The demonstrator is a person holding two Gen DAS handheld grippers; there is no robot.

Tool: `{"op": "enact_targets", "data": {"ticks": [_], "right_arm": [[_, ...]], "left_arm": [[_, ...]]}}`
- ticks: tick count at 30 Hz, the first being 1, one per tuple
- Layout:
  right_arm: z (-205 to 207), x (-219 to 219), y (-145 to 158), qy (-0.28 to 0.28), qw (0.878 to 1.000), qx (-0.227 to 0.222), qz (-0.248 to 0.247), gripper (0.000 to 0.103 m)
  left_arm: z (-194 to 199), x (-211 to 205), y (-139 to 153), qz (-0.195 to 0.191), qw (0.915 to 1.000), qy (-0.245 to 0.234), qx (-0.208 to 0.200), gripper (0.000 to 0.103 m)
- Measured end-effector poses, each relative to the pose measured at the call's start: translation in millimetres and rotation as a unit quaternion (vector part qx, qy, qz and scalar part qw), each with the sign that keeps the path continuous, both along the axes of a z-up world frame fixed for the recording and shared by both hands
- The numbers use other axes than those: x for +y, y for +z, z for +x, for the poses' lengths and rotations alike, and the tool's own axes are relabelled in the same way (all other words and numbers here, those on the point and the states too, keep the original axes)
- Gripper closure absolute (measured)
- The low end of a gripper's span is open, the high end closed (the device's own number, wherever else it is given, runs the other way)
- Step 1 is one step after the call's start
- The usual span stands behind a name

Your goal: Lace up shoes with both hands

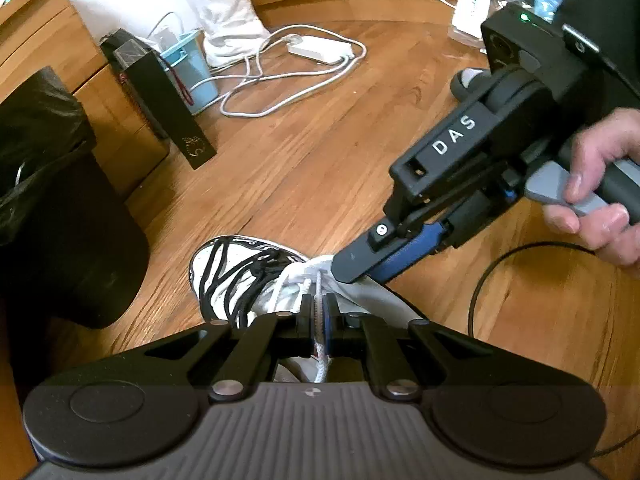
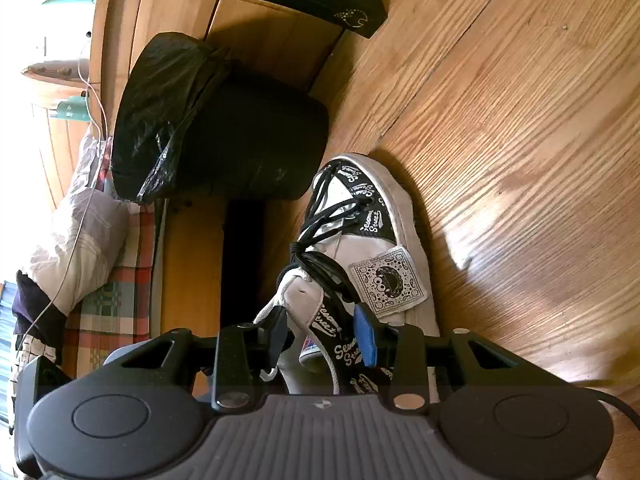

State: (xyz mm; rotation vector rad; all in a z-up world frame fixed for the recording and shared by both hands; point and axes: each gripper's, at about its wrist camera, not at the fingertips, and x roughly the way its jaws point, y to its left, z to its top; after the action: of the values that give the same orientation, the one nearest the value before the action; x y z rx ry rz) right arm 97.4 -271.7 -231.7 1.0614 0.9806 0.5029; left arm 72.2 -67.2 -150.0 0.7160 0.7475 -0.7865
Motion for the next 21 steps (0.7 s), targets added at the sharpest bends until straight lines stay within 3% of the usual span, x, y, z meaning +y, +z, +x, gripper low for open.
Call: {"op": "enact_targets", "data": {"ticks": [15, 21], "right_arm": [[0, -3, 1, 0.000, 1.000, 0.005, 0.010, 0.061], [-4, -12, 5, -0.039, 0.999, -0.013, 0.018, 0.061]], "left_arm": [[5, -12, -6, 0.011, 0.9999, -0.010, -0.007, 0.098], [4, -18, -8, 0.019, 0.9996, -0.012, -0.015, 0.098]]}}
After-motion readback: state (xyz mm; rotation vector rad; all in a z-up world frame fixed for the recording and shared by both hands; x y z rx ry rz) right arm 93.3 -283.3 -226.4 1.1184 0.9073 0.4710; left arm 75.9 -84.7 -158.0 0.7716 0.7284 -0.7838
